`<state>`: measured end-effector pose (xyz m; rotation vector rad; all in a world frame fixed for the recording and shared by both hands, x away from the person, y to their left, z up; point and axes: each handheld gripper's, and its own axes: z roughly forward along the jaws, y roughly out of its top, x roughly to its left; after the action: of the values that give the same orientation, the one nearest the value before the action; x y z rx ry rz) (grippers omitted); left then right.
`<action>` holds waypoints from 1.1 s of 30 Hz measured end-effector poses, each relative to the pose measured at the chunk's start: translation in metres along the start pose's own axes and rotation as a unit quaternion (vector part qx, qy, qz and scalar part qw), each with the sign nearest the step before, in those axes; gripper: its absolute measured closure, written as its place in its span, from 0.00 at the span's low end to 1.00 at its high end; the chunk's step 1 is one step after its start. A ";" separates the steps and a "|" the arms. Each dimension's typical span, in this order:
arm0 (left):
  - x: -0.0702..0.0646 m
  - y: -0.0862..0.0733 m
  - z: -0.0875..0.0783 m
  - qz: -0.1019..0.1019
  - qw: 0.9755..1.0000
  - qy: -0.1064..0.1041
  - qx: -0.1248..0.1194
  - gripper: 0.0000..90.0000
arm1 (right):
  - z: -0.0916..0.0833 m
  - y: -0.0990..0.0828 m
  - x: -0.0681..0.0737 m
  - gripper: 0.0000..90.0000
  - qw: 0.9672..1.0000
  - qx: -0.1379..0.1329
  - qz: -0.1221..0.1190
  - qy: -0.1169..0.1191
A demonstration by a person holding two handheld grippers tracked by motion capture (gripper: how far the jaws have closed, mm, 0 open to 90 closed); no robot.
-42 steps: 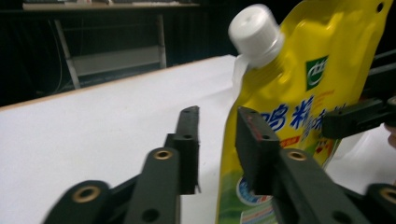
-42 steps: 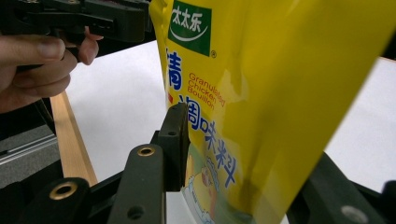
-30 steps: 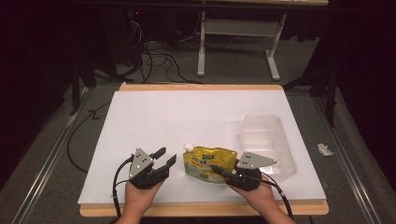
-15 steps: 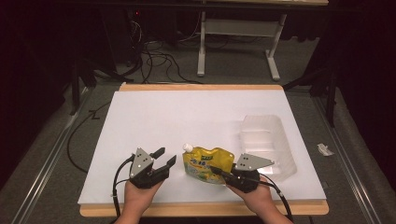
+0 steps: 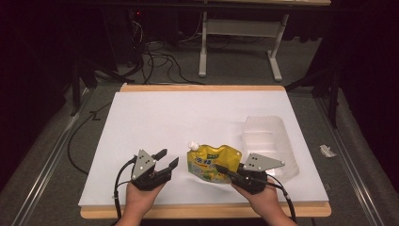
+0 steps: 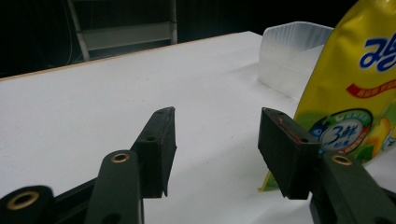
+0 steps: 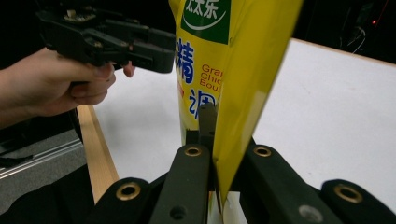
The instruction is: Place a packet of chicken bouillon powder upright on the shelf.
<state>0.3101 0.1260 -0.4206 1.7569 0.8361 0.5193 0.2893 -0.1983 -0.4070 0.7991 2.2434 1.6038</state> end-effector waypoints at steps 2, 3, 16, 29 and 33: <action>0.000 0.000 0.001 0.002 1.000 0.000 0.001 0.52 | -0.004 0.002 0.000 1.00 1.000 -0.004 0.001 -0.001; -0.001 0.000 0.001 0.003 1.000 0.000 0.002 0.51 | -0.005 0.003 0.000 1.00 1.000 -0.005 0.003 -0.001; -0.002 0.000 0.002 0.008 1.000 -0.002 0.006 0.49 | -0.023 0.012 0.000 1.00 0.999 -0.030 -0.011 -0.013; -0.003 -0.001 0.003 0.010 1.000 -0.006 0.011 0.47 | -0.042 0.021 -0.005 1.00 0.999 -0.049 -0.011 -0.016; -0.003 -0.001 0.003 0.012 1.000 -0.009 0.013 0.47 | -0.049 0.024 -0.009 1.00 0.998 -0.054 -0.009 -0.020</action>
<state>0.3101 0.1219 -0.4221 1.7943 0.8136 0.5097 0.2778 -0.2358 -0.3683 0.7737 2.1098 1.6709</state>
